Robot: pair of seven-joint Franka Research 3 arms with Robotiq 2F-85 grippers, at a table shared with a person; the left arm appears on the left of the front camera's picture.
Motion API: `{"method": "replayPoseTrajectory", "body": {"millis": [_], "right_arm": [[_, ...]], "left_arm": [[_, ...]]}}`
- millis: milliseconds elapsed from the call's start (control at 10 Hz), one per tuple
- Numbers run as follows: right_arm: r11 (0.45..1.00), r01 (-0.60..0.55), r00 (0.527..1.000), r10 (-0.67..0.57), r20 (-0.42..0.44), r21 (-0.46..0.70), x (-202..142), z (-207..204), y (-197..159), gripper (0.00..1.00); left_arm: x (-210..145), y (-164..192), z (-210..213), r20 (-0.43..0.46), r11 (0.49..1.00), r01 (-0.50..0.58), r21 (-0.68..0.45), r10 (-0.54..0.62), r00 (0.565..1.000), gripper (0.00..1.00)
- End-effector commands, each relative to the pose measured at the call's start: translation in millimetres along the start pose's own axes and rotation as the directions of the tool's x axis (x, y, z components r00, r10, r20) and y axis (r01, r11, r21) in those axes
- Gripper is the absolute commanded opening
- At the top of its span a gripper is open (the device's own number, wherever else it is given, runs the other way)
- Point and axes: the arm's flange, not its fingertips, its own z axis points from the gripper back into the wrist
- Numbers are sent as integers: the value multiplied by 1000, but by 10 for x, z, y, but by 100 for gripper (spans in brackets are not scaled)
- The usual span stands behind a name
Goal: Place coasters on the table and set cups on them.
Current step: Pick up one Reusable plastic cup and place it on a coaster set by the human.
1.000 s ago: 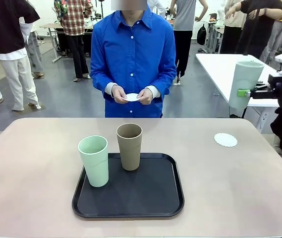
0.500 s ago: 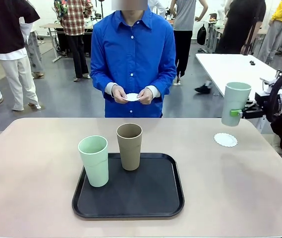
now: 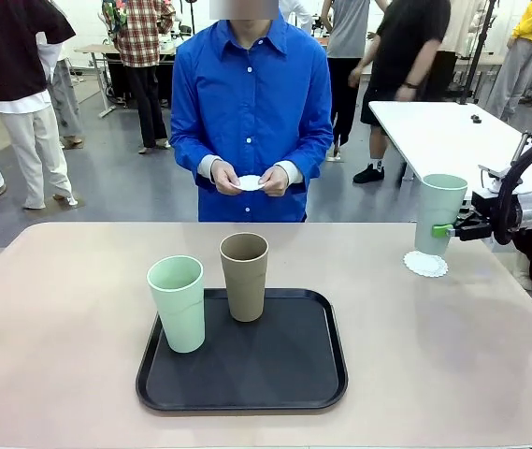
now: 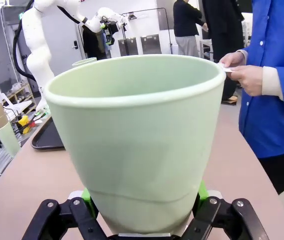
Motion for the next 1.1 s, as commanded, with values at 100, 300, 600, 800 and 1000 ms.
{"method": "replayPoseTrajectory", "body": {"millis": [100, 300, 600, 800, 1000], "right_arm": [[1000, 0, 1000, 0, 0, 0, 0, 0, 0, 83], [1000, 0, 1000, 0, 0, 0, 0, 0, 0, 83], [993, -90, 996, 88, 25, 77, -67, 79, -46, 83], [988, -129, 991, 126, 41, 86, -101, 96, -86, 83], [991, -112, 993, 109, 52, 77, -173, 120, -145, 83]], "left_arm": [[-6, -22, 7, 6, 1000, 6, -7, -6, 1000, 100], [-6, -22, 7, 6, 1000, 6, -7, -6, 1000, 100], [-6, -22, 7, 6, 1000, 6, -7, -6, 1000, 100], [-6, -22, 7, 6, 1000, 6, -7, -6, 1000, 100], [-6, -22, 7, 6, 1000, 6, -7, -6, 1000, 100]]}}
